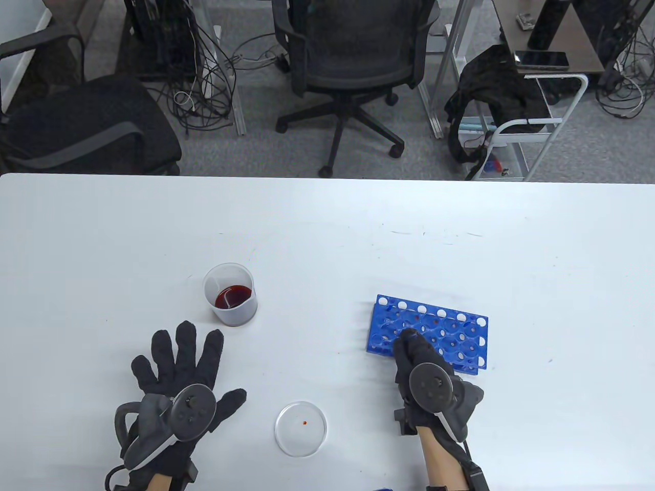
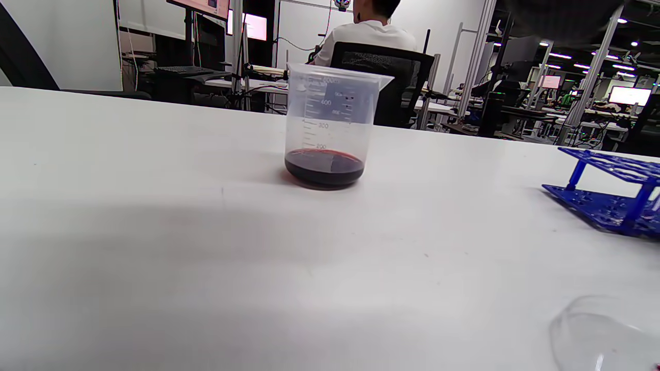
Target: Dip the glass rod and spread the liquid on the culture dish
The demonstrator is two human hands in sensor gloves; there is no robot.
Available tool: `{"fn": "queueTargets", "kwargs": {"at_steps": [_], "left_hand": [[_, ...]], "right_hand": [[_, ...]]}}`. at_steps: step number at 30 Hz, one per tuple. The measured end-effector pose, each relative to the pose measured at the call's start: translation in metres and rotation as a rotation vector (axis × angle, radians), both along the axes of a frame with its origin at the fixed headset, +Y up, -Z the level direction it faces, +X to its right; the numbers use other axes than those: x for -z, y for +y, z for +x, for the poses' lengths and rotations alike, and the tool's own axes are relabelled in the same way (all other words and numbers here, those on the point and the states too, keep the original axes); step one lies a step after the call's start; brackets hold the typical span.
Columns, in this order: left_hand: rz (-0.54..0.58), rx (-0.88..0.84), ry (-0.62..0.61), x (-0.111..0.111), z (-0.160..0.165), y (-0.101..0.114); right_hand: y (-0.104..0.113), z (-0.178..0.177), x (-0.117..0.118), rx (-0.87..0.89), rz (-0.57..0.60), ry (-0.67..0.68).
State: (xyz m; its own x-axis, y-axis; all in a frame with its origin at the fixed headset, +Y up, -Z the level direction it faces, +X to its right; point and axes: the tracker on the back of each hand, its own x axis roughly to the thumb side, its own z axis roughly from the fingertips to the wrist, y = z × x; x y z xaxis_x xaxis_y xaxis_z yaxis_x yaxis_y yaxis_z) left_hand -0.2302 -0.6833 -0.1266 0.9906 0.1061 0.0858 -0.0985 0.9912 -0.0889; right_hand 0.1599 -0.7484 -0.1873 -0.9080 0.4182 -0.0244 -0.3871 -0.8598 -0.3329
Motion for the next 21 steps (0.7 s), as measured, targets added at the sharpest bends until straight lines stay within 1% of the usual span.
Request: {"fn": "queueTargets", "kwargs": {"at_steps": [2, 3, 13, 16, 19, 21], "left_hand": [[0.000, 0.000, -0.001, 0.000, 0.000, 0.000], [-0.002, -0.002, -0.001, 0.000, 0.000, 0.000], [-0.009, 0.001, -0.011, 0.000, 0.002, -0.001], [-0.009, 0.004, -0.014, 0.000, 0.003, -0.002], [-0.011, 0.005, -0.018, 0.000, 0.004, -0.002], [-0.014, 0.007, -0.025, 0.000, 0.004, -0.002]], "right_hand": [[-0.002, 0.000, 0.002, 0.004, -0.028, 0.008], [-0.002, 0.000, 0.002, -0.003, -0.016, 0.005], [0.001, 0.002, 0.000, -0.011, -0.044, 0.018], [0.011, 0.005, -0.004, 0.008, -0.097, 0.003], [0.026, 0.007, -0.011, -0.001, -0.089, 0.001], [0.035, 0.008, -0.017, 0.006, -0.109, 0.013]]}}
